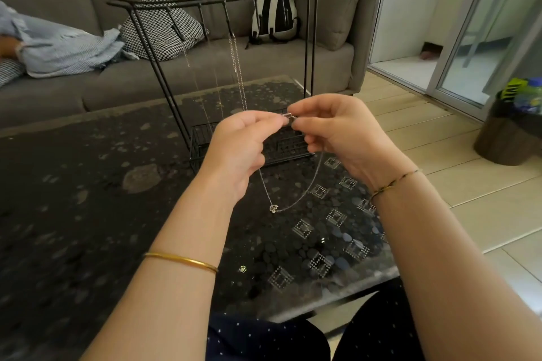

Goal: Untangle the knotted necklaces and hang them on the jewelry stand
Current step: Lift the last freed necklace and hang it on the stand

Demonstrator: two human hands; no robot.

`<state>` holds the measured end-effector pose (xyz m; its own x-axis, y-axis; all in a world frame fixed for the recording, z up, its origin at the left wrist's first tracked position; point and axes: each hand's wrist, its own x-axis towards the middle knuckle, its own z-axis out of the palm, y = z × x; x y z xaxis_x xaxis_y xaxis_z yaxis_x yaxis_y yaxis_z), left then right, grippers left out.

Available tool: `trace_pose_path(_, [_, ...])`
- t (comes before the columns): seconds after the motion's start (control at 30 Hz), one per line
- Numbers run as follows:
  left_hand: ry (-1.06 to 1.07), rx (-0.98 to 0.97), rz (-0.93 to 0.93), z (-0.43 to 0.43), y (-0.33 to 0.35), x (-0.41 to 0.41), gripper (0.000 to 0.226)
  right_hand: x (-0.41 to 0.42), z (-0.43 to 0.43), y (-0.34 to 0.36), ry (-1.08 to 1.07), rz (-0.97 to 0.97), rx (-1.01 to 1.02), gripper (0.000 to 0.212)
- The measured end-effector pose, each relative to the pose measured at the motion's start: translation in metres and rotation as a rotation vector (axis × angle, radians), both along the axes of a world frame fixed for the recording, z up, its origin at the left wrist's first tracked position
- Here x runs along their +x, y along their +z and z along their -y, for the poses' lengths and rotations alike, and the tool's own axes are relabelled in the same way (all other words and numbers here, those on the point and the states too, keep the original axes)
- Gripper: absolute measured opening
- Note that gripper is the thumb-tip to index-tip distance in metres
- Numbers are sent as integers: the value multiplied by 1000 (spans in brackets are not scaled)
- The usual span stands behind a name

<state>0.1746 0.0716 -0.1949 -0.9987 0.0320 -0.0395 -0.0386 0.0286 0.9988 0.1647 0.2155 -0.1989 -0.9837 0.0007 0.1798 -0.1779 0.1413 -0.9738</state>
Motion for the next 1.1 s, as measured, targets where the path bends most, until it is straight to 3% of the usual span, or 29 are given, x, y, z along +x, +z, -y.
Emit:
trace_pose_path(0.17, [69,-8,-9,3,2,3,12,1,-1,-1,-58,18,-11,11])
trace_pose_path(0.47, [135,-2,-81,2,7,9,14,-1,-4,-4,-149,-150,206,20])
trace_pose_path(0.77, [101,30,-94,0,4,7,18,2,0,0,-142,-165,159,9])
trace_pose_path(0.87, [93,68,-98,-1,1,3,17,4,3,0,-110,-127,115,4])
trace_pose_path(1.0, [72,136,-115,-3,2,2,17,5,6,1,-8,62,34,24])
trace_pose_path(1.1, [70,149,-148,-2,2,1,17,6,8,1,146,168,-55,26])
